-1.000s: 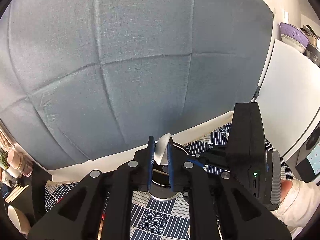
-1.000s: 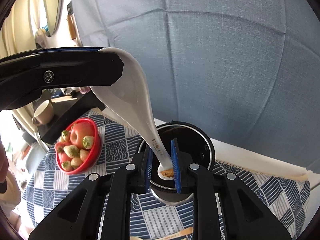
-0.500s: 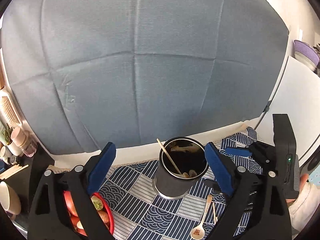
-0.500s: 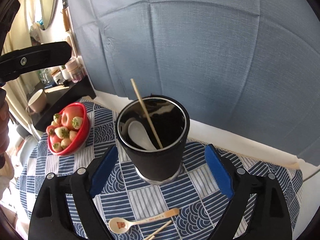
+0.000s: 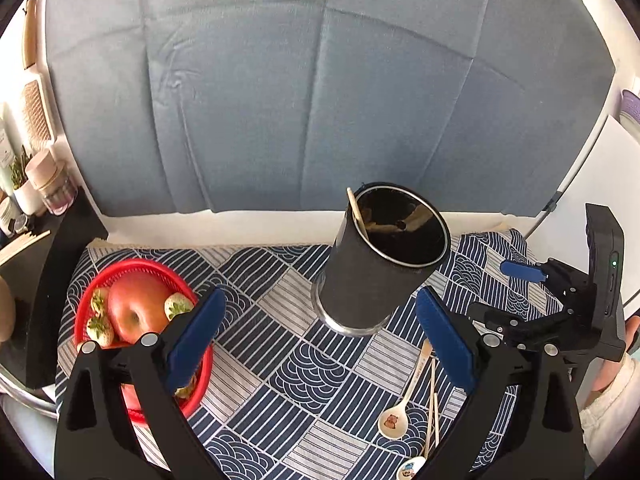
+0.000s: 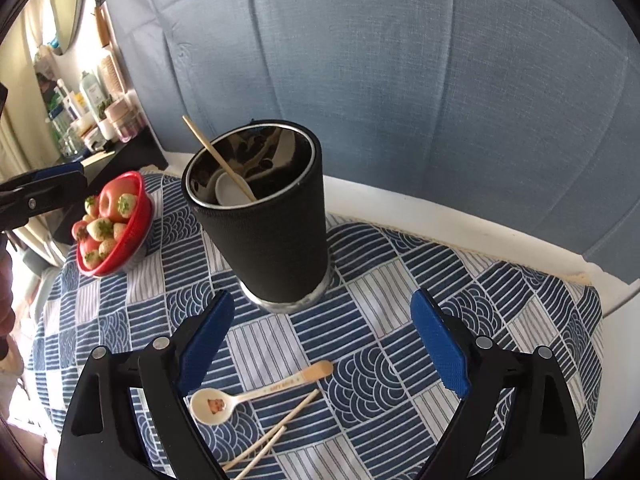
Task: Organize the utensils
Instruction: 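Move the right tool to the spoon with a blue print and grasp it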
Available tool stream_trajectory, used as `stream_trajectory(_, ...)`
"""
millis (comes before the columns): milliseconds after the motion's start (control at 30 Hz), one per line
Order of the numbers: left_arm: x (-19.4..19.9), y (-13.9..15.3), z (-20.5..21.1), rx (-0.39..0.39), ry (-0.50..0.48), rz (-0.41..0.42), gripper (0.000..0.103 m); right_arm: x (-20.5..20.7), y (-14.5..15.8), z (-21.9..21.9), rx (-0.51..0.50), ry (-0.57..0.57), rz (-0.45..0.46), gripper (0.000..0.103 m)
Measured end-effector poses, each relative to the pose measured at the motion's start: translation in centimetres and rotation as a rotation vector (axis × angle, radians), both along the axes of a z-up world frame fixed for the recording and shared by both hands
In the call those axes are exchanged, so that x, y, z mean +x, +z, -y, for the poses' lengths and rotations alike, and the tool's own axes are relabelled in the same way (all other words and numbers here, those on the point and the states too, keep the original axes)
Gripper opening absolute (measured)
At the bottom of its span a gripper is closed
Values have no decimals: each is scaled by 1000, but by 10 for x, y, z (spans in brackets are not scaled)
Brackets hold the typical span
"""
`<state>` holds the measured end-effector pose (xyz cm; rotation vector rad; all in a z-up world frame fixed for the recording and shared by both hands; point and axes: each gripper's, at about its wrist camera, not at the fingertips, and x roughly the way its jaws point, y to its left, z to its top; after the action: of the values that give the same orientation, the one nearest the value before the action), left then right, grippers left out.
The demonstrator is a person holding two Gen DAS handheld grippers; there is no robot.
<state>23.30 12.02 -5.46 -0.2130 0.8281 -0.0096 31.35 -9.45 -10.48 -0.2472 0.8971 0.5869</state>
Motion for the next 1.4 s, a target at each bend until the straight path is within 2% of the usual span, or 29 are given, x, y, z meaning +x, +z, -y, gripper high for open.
stream_trajectory(433,-31,-55,31,3,19,-131,94,-22,-23,22,-53,46,-59,85)
stream_trajectory(867,-73,-87,48,42,81,-222,94,-58,-67,11,-90,233,-187,85)
stream_trajectory(1033,-96,-98,54,32,107,-256,94,-70,-81,4,-109,318,-229,85)
stream_trajectory(1133,-111,-105,60,37,113,-279,94,-77,-87,0,-111,360,-244,83)
stream_trajectory(1400,-143,-120,80,43,123,-321,94,-98,-102,-10,-117,485,-293,66)
